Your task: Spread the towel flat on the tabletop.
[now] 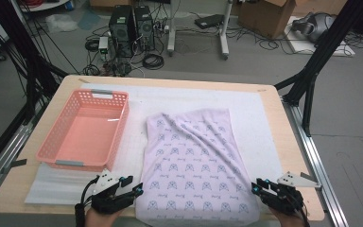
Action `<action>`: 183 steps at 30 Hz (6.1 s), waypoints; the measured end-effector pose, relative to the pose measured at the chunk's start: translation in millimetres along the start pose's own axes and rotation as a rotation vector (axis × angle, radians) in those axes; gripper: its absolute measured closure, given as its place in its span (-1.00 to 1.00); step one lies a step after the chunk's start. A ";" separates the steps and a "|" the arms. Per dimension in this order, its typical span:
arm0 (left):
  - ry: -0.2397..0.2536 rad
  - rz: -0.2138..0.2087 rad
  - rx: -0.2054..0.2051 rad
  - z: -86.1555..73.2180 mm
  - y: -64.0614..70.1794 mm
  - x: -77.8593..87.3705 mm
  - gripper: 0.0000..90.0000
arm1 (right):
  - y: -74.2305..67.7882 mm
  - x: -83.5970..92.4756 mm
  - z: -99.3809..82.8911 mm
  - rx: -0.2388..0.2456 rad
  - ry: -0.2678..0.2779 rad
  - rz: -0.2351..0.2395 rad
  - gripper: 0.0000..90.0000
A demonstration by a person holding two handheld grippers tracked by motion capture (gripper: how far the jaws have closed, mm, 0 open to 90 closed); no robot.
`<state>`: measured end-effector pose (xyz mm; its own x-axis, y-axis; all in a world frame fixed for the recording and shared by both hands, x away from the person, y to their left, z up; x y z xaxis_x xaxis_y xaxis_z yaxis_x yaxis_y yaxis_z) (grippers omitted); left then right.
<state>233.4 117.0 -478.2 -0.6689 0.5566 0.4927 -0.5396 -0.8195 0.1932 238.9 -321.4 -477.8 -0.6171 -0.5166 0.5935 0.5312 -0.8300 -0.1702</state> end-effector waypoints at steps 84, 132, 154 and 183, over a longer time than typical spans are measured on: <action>-0.146 -0.008 -0.070 35.0 -15.1 -70.8 0.94 | 23.0 -51.9 35.7 0.071 -0.124 -0.006 0.92; -0.139 0.170 0.033 106.9 -73.5 -167.4 0.12 | 83.0 -160.3 129.6 0.027 -0.112 -0.113 0.28; -0.196 -0.006 -0.045 85.3 -38.9 -131.7 0.64 | 86.5 -102.3 105.5 0.090 -0.128 -0.134 0.95; -0.174 0.134 -0.096 120.7 -59.6 -177.1 0.88 | 92.0 -96.9 109.3 0.047 -0.032 -0.143 0.39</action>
<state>445.8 50.8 -474.6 -0.6440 0.4046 0.6493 -0.5036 -0.8631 0.0385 411.0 -324.7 -464.9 -0.6701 -0.3862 0.6339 0.4665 -0.8834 -0.0451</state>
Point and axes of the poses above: each handheld gripper's, and its own axes: x roughly backward along the jaws, z roughly out of its top, y roughly to its right, the point moved 6 cm from there along -x, roughly forward along the jaws, and after that the axes turned 2 degrees about z, right-handed, at the moved point
